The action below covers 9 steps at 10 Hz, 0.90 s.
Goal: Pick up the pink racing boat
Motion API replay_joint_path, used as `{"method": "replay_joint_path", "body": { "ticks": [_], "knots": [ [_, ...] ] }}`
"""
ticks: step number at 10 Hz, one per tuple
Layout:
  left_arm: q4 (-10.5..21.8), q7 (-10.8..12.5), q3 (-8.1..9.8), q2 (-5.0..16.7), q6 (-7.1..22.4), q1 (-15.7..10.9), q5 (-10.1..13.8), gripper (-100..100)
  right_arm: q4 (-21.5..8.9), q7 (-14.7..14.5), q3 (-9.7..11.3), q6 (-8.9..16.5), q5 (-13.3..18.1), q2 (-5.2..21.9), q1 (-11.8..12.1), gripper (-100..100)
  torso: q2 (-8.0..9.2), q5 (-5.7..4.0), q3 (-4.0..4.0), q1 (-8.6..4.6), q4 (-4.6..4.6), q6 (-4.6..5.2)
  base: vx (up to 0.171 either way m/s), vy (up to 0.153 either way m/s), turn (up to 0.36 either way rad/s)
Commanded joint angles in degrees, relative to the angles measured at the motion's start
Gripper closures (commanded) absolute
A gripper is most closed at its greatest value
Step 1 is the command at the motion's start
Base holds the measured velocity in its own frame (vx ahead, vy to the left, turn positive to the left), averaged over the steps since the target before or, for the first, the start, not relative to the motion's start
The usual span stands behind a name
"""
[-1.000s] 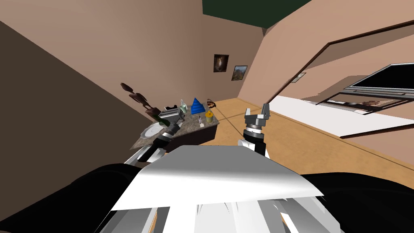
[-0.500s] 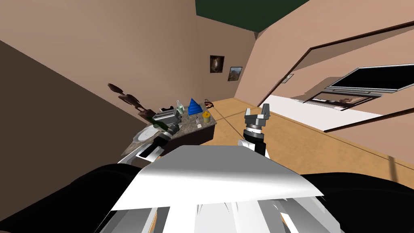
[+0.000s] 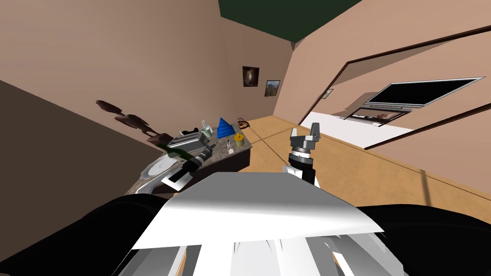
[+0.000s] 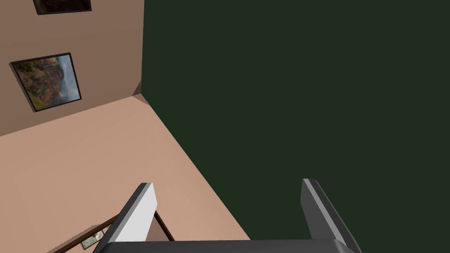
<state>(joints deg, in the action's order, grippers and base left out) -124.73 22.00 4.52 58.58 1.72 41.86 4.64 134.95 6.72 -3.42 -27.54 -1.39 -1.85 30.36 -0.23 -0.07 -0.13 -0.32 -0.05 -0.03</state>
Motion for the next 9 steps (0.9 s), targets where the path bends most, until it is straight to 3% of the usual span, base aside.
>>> {"method": "replay_joint_path", "body": {
  "ticks": [1, 3, 7, 9],
  "knots": [
    [1.17, 0.10, -0.89, 2.85, 2.40, -0.25, -0.37, -100, 0.00, 0.00, 0.00, 0.00, 0.00, 0.00, 0.00, 0, 0.00, 0.00, 0.00, 0.00, 0.00, 0.00, 0.054, -0.082, -0.123],
    [2.50, 0.16, -1.88, 4.99, 4.35, -0.75, -0.70, -100, 0.00, 0.00, 0.01, 0.00, 0.00, 0.00, 0.00, 0, -0.12, -0.02, -0.07, -0.17, -0.03, 0.04, 0.060, -0.121, -0.142],
    [7.75, 0.36, -6.02, 12.09, 11.56, -2.71, -2.01, -100, 0.00, 0.00, 0.00, 0.00, 0.00, 0.00, 0.00, 0, -0.17, -0.03, -0.10, -0.15, -0.04, 0.02, 0.079, -0.111, -0.169],
    [8.95, 0.43, -7.03, 13.87, 13.40, -3.11, -2.28, -100, 0.00, 0.00, 0.00, 0.00, 0.00, 0.00, 0.01, 0, -0.12, -0.04, -0.07, -0.10, -0.03, -0.02, 0.062, -0.088, -0.075]
  ]
}}
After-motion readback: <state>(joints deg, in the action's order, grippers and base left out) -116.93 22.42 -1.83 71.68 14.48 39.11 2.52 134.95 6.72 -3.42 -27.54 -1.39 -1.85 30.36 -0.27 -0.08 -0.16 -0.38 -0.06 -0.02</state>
